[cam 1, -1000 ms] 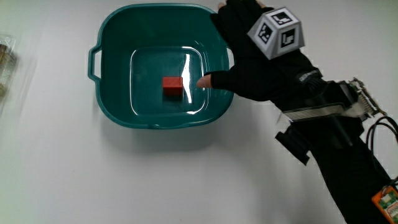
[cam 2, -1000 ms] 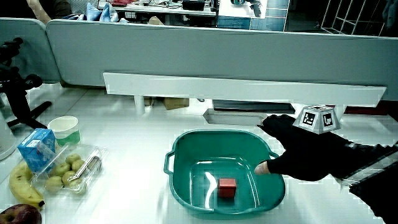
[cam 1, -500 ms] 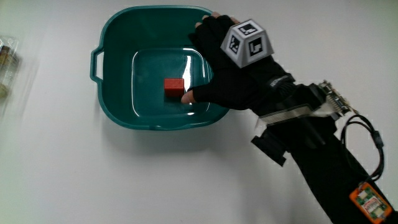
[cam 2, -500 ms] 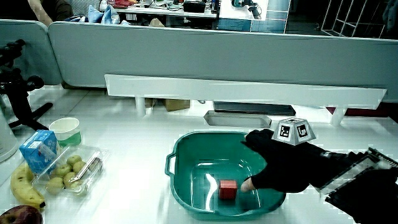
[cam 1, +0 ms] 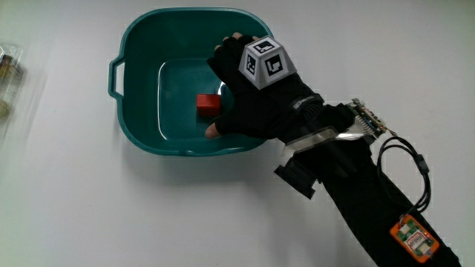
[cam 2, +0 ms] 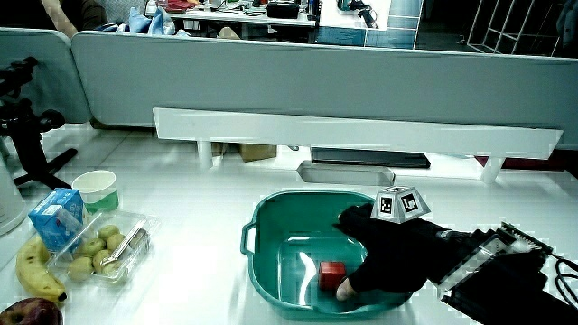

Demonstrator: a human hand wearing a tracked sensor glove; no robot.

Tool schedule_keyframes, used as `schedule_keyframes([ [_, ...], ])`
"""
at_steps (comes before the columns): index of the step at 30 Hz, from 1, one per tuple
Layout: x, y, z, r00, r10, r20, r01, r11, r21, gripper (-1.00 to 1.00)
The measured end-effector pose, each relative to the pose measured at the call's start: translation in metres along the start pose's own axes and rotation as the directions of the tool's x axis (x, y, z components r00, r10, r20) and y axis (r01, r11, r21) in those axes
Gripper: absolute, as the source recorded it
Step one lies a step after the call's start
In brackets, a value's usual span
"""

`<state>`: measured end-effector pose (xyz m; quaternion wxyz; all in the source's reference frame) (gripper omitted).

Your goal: Pick red block

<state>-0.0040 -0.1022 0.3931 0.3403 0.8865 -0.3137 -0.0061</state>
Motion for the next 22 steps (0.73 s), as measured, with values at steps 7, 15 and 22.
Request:
schedule_keyframes([
  [7, -0.009, -0.021, 0.012, 0.999, 0.021, 0.045, -0.023, 0.9989, 0.041, 1.00],
  [15, -0.016, -0.049, 0.019, 0.996, 0.053, 0.077, -0.060, 0.9945, 0.086, 1.00],
  [22, -0.024, -0.079, 0.025, 0.989, 0.094, 0.114, -0.110, 0.9841, 0.140, 1.00],
])
